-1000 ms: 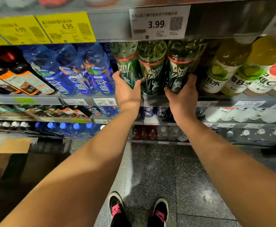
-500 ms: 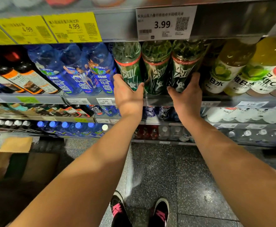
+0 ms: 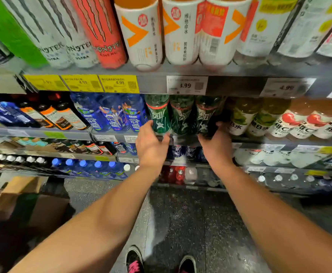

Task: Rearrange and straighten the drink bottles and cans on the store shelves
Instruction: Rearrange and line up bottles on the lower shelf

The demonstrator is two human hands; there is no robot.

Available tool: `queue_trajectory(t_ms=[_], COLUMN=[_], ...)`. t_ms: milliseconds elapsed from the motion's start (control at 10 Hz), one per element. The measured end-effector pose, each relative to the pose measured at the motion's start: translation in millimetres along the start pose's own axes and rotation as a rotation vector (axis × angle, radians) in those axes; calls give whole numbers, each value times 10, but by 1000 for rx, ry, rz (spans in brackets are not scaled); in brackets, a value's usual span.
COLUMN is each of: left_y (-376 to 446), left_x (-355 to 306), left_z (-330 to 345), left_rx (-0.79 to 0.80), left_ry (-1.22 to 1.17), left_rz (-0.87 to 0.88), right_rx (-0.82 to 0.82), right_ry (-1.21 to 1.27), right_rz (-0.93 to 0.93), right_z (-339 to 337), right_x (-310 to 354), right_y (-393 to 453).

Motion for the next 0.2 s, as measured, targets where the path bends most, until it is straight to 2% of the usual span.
queue_trajectory(t_ms=[200], left_y=[-159], left_x=[-588], left_z=[-498], left_rx=[174], left_ry=[25], left_rz=[124], right_rx=[174], right_ry=[-46], right_rz=[-7], right_z=[-410], right_x=[600], right_y=[-346])
Point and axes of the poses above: each hand's wrist, its own y-axis towards the middle knuckle, its own z-axis out of the palm, x = y × z, the point moved 4 cm from there along y, towards the middle knuckle, and after that the axes turned 13 degrees about x, right-handed, at the moved point
